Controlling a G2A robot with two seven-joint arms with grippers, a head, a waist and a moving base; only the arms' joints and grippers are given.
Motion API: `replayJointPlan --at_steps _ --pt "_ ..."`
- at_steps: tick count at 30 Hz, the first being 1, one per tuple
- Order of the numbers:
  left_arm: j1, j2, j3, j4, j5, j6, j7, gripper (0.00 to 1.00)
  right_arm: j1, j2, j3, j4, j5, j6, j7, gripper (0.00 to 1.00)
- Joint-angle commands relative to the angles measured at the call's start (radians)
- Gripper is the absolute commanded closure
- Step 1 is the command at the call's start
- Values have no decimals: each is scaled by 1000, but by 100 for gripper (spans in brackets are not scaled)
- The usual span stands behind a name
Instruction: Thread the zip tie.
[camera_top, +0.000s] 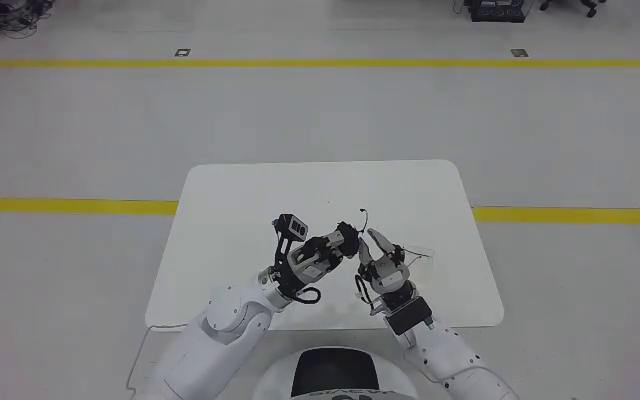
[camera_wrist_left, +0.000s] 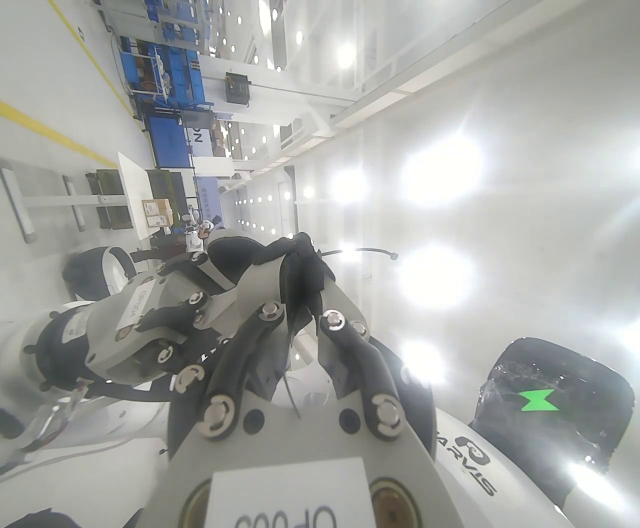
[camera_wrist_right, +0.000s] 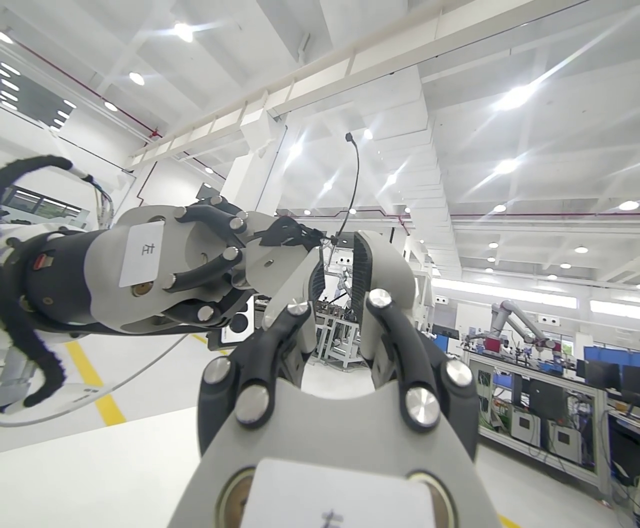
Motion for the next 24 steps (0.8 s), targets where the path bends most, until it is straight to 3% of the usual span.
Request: replayJointPlan --at_steps 1,8,19,24 --pt "0 0 0 0 0 0 0 100 1 -1 1 0 -1 -1 0 86" --pt "0 0 0 0 0 0 0 100 4 -6 4 -1 -8 -5 2 91" --pt "0 0 0 0 0 0 0 100 12 -14 4 5 -17 -12 6 87" --pt "0 0 0 0 0 0 0 100 13 -17 2 5 -25 -17 6 94"
